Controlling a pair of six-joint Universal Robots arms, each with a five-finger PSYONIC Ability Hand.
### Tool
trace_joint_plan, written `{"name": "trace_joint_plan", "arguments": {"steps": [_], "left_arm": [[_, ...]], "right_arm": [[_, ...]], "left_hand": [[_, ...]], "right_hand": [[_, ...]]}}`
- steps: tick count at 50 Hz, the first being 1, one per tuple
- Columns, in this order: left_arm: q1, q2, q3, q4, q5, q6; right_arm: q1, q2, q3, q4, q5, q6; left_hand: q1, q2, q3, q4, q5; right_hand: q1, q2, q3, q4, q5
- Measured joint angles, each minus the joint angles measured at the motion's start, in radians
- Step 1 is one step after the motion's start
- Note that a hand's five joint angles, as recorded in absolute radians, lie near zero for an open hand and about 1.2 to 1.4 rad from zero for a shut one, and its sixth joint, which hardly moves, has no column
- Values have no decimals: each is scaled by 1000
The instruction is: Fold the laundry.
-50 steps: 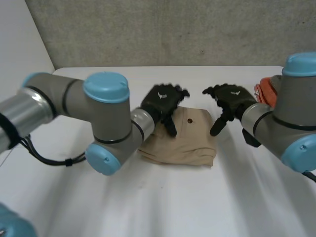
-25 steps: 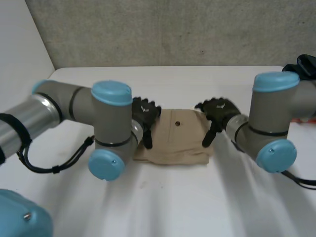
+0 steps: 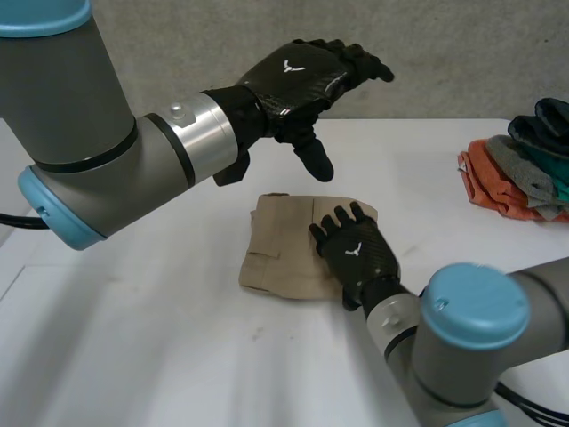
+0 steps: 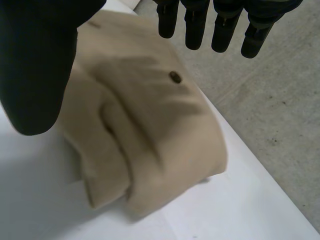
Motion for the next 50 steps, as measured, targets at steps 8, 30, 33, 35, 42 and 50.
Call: {"name": "trace_joint_plan", "arguments": {"steps": [8,30,33,35,42,50], "left_arm": [[-4,0,-12,-1,33,-32],[-1,33,-31,13,11,-28],[0,60,-27,27,-7,-30],[0,86,-22,46,-30,-34],[0,155,-18,97,-75,-69],[-2,188,-25,117,-80,-110]], "right_arm": [[15,150,-71,-155,56,-10],[-70,118,-405,-77,-33,48],[-131,74,-455,-63,-79,77],[-188,43,-504,-53,-113,95],[-375,-34,-652,-51,-201,157],[-704,-38,-833,-63,-352,431]], "left_hand": [[0,0,0,0,0],[0,0,0,0,0],[0,0,0,0,0],[0,0,0,0,0],[0,0,0,0,0],[0,0,0,0,0]], "right_hand": [[0,0,0,0,0],[759,940,943,989,884],[759,940,947,991,902],[759,940,953,994,910],[759,950,965,995,923],[759,957,981,995,948]]}}
